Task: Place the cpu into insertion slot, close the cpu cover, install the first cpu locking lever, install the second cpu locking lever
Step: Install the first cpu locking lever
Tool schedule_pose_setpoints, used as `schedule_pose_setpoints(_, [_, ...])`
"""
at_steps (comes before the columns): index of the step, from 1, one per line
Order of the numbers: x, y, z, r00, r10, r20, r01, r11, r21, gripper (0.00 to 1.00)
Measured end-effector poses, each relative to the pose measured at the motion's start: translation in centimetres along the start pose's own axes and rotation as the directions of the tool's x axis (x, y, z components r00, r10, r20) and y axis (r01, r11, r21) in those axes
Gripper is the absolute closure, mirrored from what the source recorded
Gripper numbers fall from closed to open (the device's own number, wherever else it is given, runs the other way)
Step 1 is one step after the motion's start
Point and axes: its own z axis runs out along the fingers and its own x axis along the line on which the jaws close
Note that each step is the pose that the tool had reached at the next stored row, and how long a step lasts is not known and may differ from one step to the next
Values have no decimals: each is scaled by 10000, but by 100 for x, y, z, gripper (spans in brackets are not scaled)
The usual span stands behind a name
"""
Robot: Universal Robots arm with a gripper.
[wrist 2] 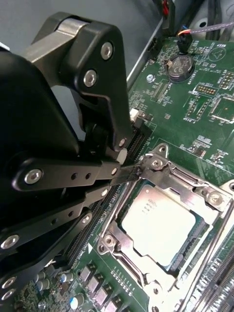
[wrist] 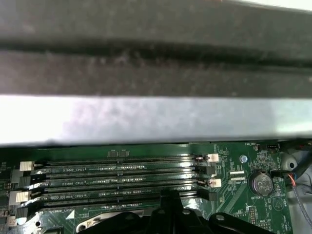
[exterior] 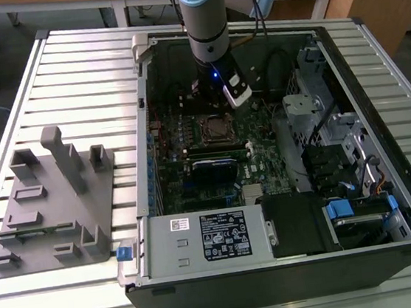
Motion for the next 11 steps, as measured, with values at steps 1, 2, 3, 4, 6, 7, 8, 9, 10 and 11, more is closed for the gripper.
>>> schedule_pose_setpoints(1, [2, -1, 3, 10000, -3, 15, 3, 10000, -2, 89])
schedule_pose_setpoints(2, [2, -1, 4, 10000, -4, 21, 4, 10000, -6, 89])
schedule_pose_setpoints(3, [1, -1, 4, 10000, -5, 22, 5, 10000, -7, 89])
schedule_pose_setpoints(4, [1, -1, 4, 10000, -5, 24, 5, 10000, -9, 89])
schedule_pose_setpoints(6, [2, -1, 5, 10000, -4, 26, 4, 10000, -11, 89])
schedule_pose_setpoints(7, [1, 0, 3, 10000, -4, 26, 4, 10000, -12, 89])
schedule_pose_setpoints(8, [1, 1, -1, 10000, -3, 25, 3, 10000, -13, 89])
schedule_pose_setpoints(9, [-1, 3, -8, 10000, -2, 22, 2, 10000, -11, 89])
schedule_pose_setpoints(10, [-3, 5, -17, 10000, -1, 22, 1, 10000, -14, 89])
schedule_pose_setpoints(11, [-5, 7, -29, 10000, -1, 19, 1, 10000, -12, 89])
